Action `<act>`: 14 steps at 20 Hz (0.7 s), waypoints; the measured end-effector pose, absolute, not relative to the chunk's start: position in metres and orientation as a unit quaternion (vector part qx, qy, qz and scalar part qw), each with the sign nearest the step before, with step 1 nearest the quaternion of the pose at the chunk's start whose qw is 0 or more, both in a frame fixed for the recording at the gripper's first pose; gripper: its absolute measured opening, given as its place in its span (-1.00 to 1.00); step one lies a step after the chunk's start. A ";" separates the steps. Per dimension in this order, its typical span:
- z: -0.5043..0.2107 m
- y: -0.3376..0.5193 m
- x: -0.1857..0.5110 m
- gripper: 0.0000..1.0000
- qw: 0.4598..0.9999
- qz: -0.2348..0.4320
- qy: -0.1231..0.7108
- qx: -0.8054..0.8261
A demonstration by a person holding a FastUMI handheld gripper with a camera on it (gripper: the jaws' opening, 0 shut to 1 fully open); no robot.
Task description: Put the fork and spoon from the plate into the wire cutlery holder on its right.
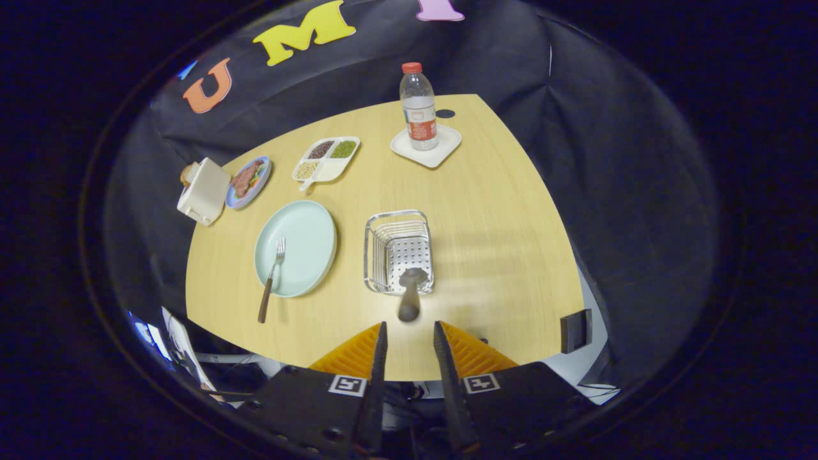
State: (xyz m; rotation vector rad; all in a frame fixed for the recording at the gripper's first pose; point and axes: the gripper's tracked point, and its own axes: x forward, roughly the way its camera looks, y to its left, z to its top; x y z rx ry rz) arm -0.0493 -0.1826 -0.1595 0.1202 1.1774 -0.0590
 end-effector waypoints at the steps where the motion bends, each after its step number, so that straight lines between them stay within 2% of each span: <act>1: -0.158 -0.179 -0.049 0.06 0.832 -0.026 0.551 0.057; 4: -0.156 -0.172 -0.043 0.83 0.850 -0.034 0.524 0.042; 8: -0.150 -0.144 -0.036 0.92 0.870 -0.029 0.491 0.032; 14: -0.130 -0.084 -0.031 0.92 0.894 -0.010 0.449 0.019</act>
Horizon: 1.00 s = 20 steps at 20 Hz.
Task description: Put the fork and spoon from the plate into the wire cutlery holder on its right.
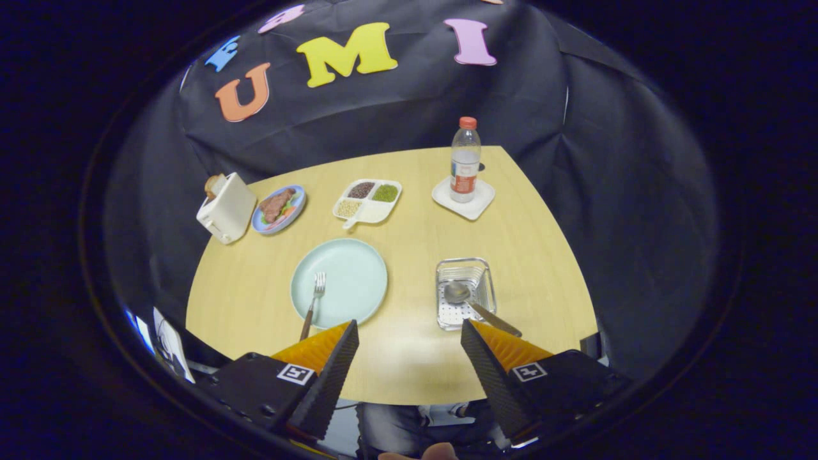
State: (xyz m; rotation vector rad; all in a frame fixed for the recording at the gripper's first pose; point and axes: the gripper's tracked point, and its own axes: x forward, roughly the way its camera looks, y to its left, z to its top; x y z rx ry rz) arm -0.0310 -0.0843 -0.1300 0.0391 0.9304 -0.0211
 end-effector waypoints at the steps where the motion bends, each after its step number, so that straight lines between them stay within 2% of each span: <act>1: -0.132 -0.070 -0.033 0.92 0.893 -0.001 0.449 0.017; 7: -0.190 0.009 -0.043 0.92 0.865 0.035 0.500 0.023; 12: -0.241 0.051 -0.043 0.92 0.845 0.037 0.534 0.019; 20: -0.280 0.069 -0.026 0.88 0.833 0.022 0.553 0.003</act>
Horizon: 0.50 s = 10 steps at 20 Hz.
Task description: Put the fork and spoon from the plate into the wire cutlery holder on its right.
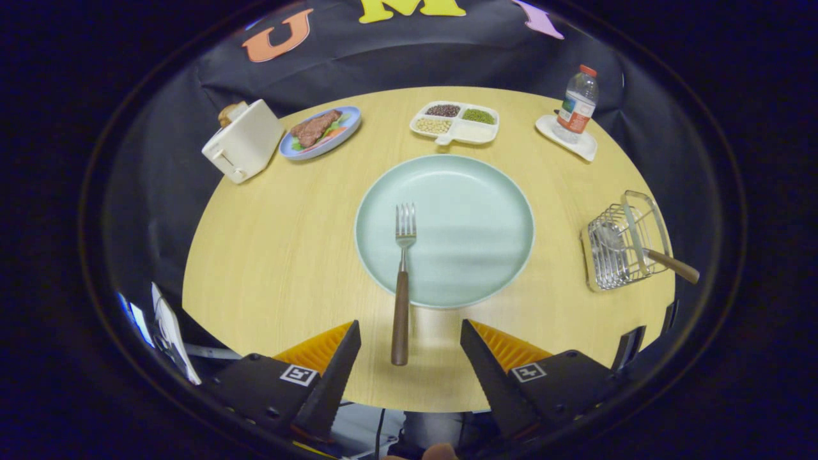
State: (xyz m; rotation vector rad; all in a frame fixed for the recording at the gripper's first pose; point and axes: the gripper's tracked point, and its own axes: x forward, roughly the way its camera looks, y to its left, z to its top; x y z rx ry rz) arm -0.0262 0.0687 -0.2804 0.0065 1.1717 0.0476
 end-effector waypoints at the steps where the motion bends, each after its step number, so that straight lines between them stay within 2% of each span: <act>1: -0.284 0.070 -0.027 0.81 0.830 0.024 0.558 0.004; 2: -0.288 0.072 -0.028 0.70 0.826 0.024 0.563 0.006; 3: -0.293 0.072 -0.028 0.69 0.822 0.025 0.568 0.009; 6: -0.299 0.076 -0.027 0.34 0.815 0.025 0.579 0.016; 8: -0.303 0.076 -0.027 0.34 0.813 0.025 0.582 0.012; 9: -0.303 0.078 -0.026 0.22 0.811 0.023 0.585 0.011; 10: -0.306 0.079 -0.026 -0.22 0.809 0.026 0.587 0.008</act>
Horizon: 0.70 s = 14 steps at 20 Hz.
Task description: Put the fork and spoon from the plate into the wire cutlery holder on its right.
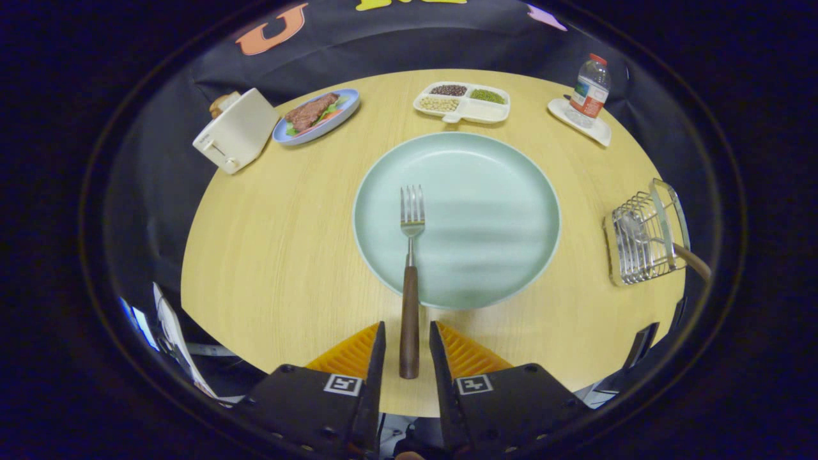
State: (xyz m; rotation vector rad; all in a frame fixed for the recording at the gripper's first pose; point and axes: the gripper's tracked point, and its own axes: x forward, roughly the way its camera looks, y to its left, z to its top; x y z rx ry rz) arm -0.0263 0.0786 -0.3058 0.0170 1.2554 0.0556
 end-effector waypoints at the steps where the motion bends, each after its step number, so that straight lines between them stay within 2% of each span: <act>1: -0.307 0.078 -0.025 -0.21 0.808 0.026 0.589 0.002; 4: -0.309 0.077 -0.023 -0.70 0.805 0.023 0.593 -0.004; 6: -0.308 0.074 -0.028 -0.73 0.809 0.023 0.587 -0.015; 7: -0.308 0.075 -0.023 -0.93 0.806 0.025 0.591 -0.016; 14: -0.289 0.070 -0.026 -0.99 0.813 0.039 0.581 -0.012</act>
